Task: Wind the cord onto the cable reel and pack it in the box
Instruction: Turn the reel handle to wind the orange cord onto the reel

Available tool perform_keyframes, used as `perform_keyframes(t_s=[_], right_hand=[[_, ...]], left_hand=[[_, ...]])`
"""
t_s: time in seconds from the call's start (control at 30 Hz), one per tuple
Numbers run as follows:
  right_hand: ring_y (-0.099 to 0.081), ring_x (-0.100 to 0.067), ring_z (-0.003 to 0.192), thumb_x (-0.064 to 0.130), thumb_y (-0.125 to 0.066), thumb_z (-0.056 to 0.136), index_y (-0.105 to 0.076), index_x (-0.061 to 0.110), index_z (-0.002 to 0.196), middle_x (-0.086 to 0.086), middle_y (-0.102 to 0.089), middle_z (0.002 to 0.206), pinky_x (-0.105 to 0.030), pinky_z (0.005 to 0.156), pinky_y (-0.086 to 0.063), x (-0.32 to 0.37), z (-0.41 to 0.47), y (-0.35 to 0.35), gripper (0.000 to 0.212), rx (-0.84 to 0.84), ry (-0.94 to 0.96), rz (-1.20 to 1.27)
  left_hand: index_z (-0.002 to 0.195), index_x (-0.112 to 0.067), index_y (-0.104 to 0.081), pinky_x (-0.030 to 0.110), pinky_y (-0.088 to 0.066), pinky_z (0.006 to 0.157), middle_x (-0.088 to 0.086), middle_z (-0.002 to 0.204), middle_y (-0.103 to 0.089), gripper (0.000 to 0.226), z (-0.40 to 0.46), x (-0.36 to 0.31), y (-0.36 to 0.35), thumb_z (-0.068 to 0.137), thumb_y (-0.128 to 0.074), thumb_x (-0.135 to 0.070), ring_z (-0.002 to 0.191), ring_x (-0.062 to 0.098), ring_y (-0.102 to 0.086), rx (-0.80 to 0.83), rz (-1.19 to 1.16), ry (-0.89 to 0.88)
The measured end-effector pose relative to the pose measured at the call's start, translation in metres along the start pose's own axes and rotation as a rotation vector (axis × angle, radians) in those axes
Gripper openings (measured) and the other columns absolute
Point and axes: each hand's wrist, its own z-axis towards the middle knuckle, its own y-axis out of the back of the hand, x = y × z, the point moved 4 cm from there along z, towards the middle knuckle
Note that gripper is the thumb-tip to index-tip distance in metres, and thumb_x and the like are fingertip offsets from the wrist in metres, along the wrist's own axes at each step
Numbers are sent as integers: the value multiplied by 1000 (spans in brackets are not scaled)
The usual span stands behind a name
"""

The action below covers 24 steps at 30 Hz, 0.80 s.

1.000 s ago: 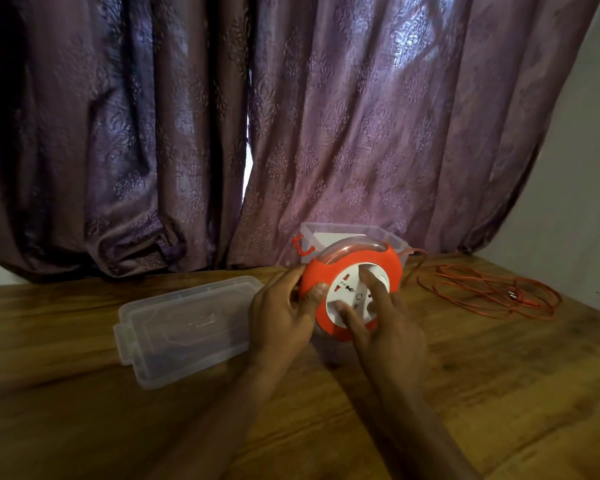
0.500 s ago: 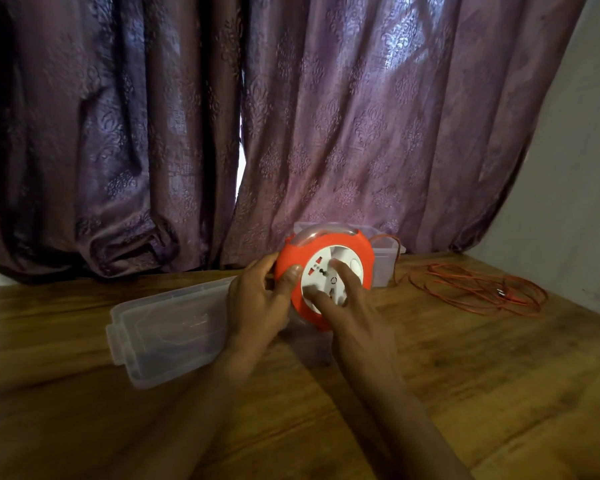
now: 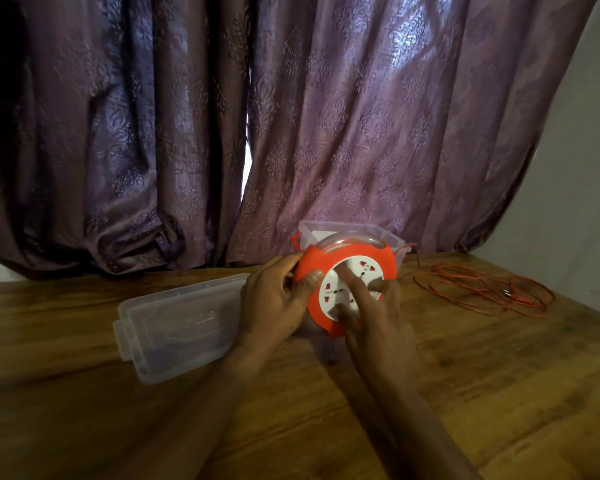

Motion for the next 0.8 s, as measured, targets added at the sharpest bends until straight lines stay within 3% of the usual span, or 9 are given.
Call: perform_keyframes(t_s=[0.1, 0.23, 0.3, 0.43, 0.5, 0.63, 0.7, 0.8], right_hand=[[-62, -21, 94, 56, -60, 83, -39, 47, 135, 0, -57, 116, -31, 64, -46, -4, -1, 2, 57, -65, -94, 90], [-67, -18, 78, 70, -46, 83, -42, 42, 132, 3, -71, 103, -27, 59, -42, -4, -2, 5, 56, -116, -123, 103], [-67, -16, 75, 66, -40, 87, -41, 41, 134, 6, -71, 102, -25, 57, -39, -3, -1, 7, 53, -143, -90, 105], [-65, -18, 79, 52, -55, 90, -44, 31, 136, 4, -63, 107, -25, 55, -40, 1, -1, 11, 51, -186, -31, 63], [-64, -18, 78, 55, -51, 91, -40, 34, 139, 3, -61, 109, -25, 54, -43, 6, -1, 8, 54, -138, -12, 29], [-66, -27, 84, 67, -37, 87, -26, 46, 143, 1, -58, 120, -40, 61, -54, 10, -5, -2, 61, -47, -40, 19], [-66, -31, 89, 69, -40, 85, -24, 48, 142, 0, -58, 125, -42, 66, -54, 7, -4, -2, 63, -47, -82, 40], [-67, -28, 85, 71, -47, 79, -28, 49, 135, 2, -68, 109, -37, 66, -53, -1, 0, 0, 63, -69, -172, 31]], left_hand=[[118, -27, -67, 38, -57, 81, -11, 104, -70, 57, -3, -2, -3, 83, -50, -68, 93, 7, -66, -7, 33, -12], [113, -28, -69, 36, -57, 79, -12, 100, -70, 55, -4, -4, -3, 82, -48, -68, 90, 7, -66, -21, 44, -2], [112, -29, -69, 37, -57, 79, -12, 99, -70, 54, -2, -2, -1, 82, -48, -68, 90, 6, -66, -33, 33, 13], [109, -35, -66, 42, -57, 79, -12, 97, -72, 47, 2, 4, 4, 81, -51, -69, 90, 7, -67, -91, 3, 61], [108, -36, -63, 44, -57, 78, -11, 96, -73, 45, 1, 6, 5, 81, -51, -70, 89, 9, -68, -115, 4, 74], [109, -30, -68, 42, -57, 78, -9, 97, -73, 50, -5, 4, 1, 82, -50, -68, 88, 10, -69, -133, 27, 74], [111, -29, -69, 41, -57, 77, -8, 98, -74, 52, -7, 2, -2, 82, -50, -67, 88, 11, -69, -131, 38, 63], [118, -29, -68, 38, -58, 79, -11, 104, -72, 55, -12, 0, -8, 82, -50, -67, 92, 8, -68, -107, 51, 50]])
